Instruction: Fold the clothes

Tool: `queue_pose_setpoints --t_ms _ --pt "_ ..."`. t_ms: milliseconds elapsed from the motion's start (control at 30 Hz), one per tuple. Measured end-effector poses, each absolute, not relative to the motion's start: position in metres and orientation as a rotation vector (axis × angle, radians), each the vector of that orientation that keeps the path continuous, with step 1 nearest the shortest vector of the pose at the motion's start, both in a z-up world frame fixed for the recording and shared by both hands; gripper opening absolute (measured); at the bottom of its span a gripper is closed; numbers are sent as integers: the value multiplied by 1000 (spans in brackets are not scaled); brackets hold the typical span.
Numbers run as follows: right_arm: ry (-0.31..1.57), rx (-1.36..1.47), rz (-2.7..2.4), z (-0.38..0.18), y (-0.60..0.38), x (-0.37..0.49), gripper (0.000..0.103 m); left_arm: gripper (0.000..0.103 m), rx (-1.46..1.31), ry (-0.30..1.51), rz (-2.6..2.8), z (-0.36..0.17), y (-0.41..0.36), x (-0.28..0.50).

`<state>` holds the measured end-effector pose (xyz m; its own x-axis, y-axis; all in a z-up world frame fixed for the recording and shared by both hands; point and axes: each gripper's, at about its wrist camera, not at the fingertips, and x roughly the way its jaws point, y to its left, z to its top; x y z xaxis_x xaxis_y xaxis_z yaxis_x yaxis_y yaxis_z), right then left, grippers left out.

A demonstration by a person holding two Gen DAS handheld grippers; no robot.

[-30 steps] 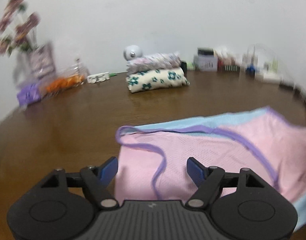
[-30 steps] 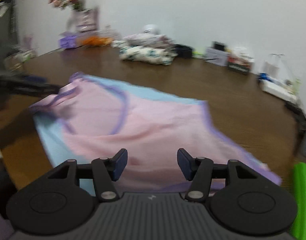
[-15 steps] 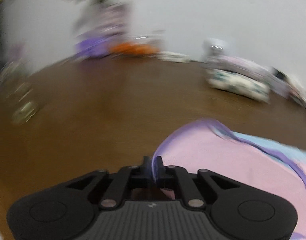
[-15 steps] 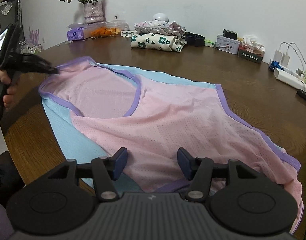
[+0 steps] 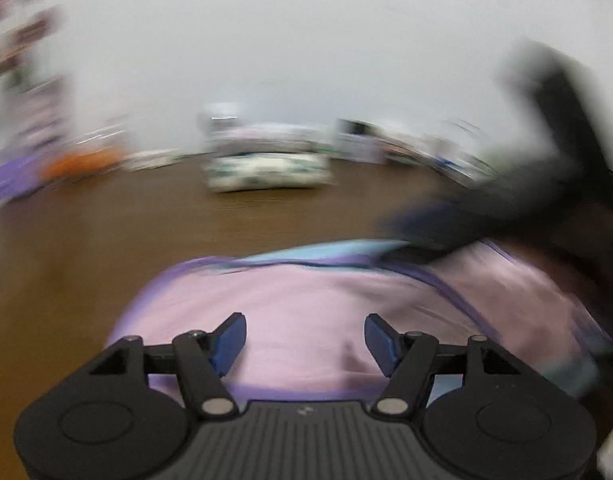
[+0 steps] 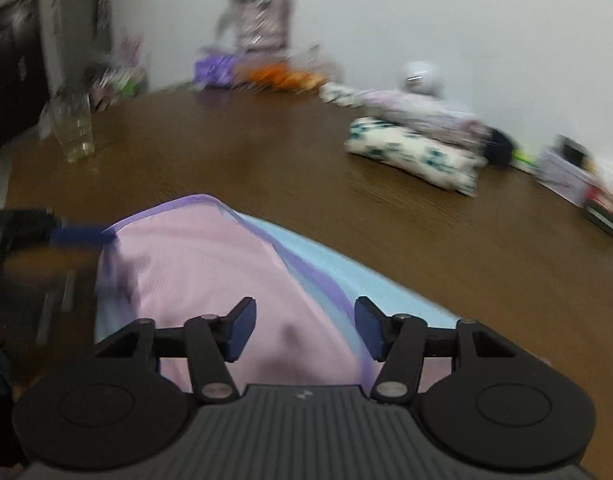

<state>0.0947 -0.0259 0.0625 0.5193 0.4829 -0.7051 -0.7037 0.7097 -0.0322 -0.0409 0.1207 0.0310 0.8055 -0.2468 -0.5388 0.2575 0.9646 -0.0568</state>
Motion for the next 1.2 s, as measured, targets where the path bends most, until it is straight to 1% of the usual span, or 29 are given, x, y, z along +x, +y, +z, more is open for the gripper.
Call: queue_pose_setpoints --t_ms 33,67,100,133,167,200,233,333,400,433,467,667,700,767,800,900,967,1033,1133,1167,1200 --pt "742 -365 742 60 -11 107 50 65 37 586 -319 30 116 -39" --pt "755 -391 754 57 4 119 43 65 41 605 -352 28 115 -36" --pt "770 -399 755 54 15 131 41 65 52 624 -374 25 114 -34" --pt "794 -398 758 51 23 141 35 63 67 639 -380 21 113 -32" --pt "822 -391 772 47 28 150 32 59 77 657 -383 17 115 -30" --pt "842 -386 796 44 32 156 32 47 77 677 -384 15 117 -29" --pt "857 -384 816 41 35 161 32 38 75 694 -384 12 119 -28" --pt "862 -404 844 35 46 164 31 38 56 701 -383 12 129 -27" --pt "862 -407 858 33 50 166 27 38 54 695 -384 12 129 -28" --pt "863 -404 862 33 51 168 19 38 59 689 -384 12 127 -29" --pt "875 -395 861 33 52 171 2 38 74 680 -382 12 125 -31" --pt "890 -251 853 53 64 200 2 38 107 660 -388 11 120 -35" --pt "906 -277 848 48 70 203 6 38 106 661 -389 12 121 -35" --pt "934 -327 839 38 79 209 40 39 107 665 -380 13 123 -36" --pt "923 -340 838 36 76 208 41 39 108 666 -375 13 125 -37" --pt "836 -328 828 50 37 196 40 40 96 673 -353 14 130 -38" --pt "826 -343 802 53 14 184 40 41 77 677 -338 13 133 -38" --pt "832 -368 778 50 0 171 39 46 78 680 -328 15 133 -35" --pt "846 -390 756 41 -7 158 30 46 82 683 -315 14 131 -36" --pt "854 -378 756 39 -8 158 22 46 86 685 -315 14 130 -36" --pt "863 -365 756 37 -8 159 19 47 96 682 -313 13 129 -38"
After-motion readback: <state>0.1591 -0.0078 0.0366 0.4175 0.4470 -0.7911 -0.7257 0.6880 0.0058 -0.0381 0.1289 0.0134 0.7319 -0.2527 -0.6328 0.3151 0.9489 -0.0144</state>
